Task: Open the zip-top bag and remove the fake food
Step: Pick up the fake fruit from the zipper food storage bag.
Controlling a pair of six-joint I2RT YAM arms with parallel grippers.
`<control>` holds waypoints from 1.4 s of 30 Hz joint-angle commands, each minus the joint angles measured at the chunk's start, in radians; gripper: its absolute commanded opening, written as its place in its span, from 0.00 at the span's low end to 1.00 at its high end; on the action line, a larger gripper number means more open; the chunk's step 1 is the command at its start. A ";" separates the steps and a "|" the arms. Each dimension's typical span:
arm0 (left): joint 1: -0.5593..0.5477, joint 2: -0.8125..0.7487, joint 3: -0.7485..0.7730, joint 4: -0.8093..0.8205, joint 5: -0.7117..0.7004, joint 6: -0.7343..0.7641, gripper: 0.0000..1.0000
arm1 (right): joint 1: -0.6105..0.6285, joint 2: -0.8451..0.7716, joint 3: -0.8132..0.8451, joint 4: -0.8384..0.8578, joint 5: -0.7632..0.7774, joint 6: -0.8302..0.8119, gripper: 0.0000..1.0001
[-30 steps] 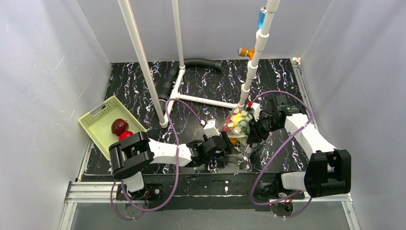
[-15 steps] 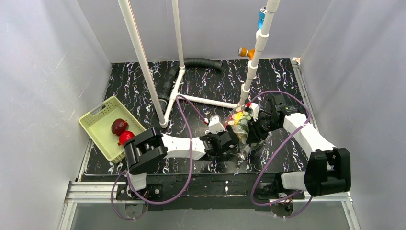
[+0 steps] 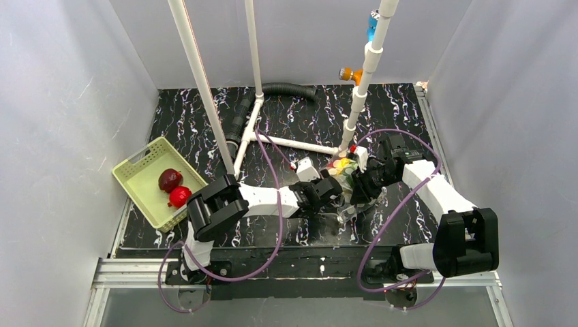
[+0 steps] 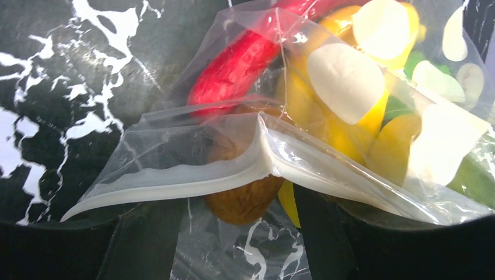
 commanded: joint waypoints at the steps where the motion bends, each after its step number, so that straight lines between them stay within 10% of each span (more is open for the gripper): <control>1: 0.019 0.023 -0.039 0.117 0.016 0.152 0.66 | 0.005 0.002 0.030 0.008 -0.002 0.003 0.35; 7: 0.070 0.064 -0.011 0.073 0.079 0.161 0.59 | 0.005 0.004 0.029 0.007 0.000 0.003 0.35; 20: 0.081 0.042 -0.031 0.164 0.209 0.340 0.11 | 0.005 0.007 0.031 0.006 0.004 0.002 0.35; 42: 0.053 -0.175 -0.153 0.192 0.254 0.427 0.03 | 0.005 0.001 0.030 0.000 -0.003 -0.004 0.35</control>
